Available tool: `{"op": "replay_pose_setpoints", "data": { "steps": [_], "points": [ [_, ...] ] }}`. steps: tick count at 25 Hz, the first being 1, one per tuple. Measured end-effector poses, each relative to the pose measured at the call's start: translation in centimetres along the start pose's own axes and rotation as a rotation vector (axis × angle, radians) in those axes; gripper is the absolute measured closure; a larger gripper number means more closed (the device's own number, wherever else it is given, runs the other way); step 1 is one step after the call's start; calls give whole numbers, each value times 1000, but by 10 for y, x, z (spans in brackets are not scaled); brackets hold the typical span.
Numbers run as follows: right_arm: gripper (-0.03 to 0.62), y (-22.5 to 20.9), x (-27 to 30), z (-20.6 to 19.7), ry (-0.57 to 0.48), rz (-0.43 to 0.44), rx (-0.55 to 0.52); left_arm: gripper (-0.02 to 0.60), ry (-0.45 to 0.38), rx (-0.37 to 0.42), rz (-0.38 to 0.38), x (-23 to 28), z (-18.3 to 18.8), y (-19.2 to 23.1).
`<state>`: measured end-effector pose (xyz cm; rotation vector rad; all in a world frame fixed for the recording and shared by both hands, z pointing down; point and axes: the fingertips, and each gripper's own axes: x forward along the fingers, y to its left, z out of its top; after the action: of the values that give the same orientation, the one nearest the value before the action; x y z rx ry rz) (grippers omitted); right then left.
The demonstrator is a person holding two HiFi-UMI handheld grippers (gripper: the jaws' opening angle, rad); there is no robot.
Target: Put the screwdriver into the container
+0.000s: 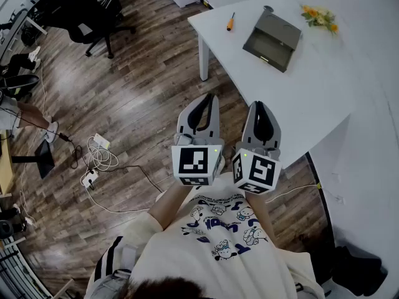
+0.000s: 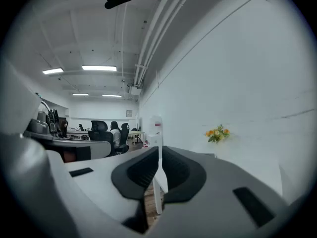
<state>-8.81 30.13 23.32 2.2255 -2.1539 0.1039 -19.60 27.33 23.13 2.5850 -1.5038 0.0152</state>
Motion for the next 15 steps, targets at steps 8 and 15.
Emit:
{"op": "replay_pose_setpoints", "data": {
  "steps": [8,15],
  "points": [
    [553,-7,9,0,2,-3,2,554,7,-5,0,10,-3,-2],
    [552,-14,23,-4,11,12,10,554,13,2,12,25,-4,-3]
  ]
}}
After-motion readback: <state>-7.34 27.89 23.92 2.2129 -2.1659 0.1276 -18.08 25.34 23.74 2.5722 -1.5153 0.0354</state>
